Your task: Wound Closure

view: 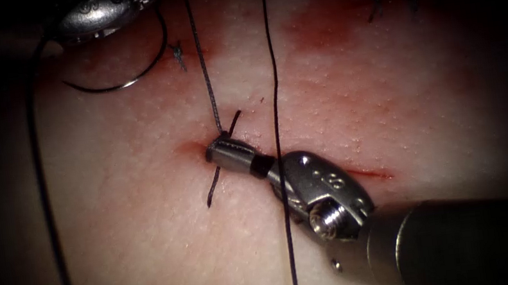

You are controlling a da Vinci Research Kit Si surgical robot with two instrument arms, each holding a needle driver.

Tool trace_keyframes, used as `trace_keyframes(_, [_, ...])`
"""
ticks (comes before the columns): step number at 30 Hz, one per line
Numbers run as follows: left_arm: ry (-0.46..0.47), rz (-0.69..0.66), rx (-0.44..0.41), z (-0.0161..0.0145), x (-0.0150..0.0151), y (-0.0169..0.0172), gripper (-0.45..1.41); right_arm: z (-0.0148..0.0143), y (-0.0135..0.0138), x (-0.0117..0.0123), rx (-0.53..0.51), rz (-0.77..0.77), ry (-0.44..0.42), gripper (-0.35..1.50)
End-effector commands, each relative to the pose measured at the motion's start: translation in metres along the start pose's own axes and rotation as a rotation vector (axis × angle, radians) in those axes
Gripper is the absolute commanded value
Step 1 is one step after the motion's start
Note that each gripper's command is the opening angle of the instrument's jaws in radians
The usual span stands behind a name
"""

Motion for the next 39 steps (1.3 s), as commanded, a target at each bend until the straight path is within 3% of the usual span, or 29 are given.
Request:
trace_keyframes(1, [0.000, -0.001, 0.001, 0.0011, -0.0004, -0.0001, -0.45, 0.0002, -0.0002, -0.0015, -0.001, -0.002, -0.008, -0.35])
trace_keyframes(6, [-0.016, 0.016, 0.004, 0.0025, -0.0008, -0.0015, -0.45, -0.0001, -0.0005, -0.0029, -0.006, -0.016, -0.017, -0.35])
trace_keyframes(22, [-0.062, 0.114, 0.030, 0.0053, -0.0025, -0.0048, -0.45, 0.0003, -0.0016, -0.0034, 0.006, -0.041, -0.020, -0.35])
trace_keyframes(32, [-0.085, 0.140, 0.053, 0.0076, -0.0042, -0.0060, -0.45, -0.0004, -0.0023, -0.0072, 0.012, -0.085, -0.110, -0.35])
trace_keyframes(39, [-0.090, 0.142, 0.057, 0.0073, -0.0046, -0.0069, -0.45, -0.0012, -0.0034, -0.0077, 0.038, -0.089, -0.128, -0.35])
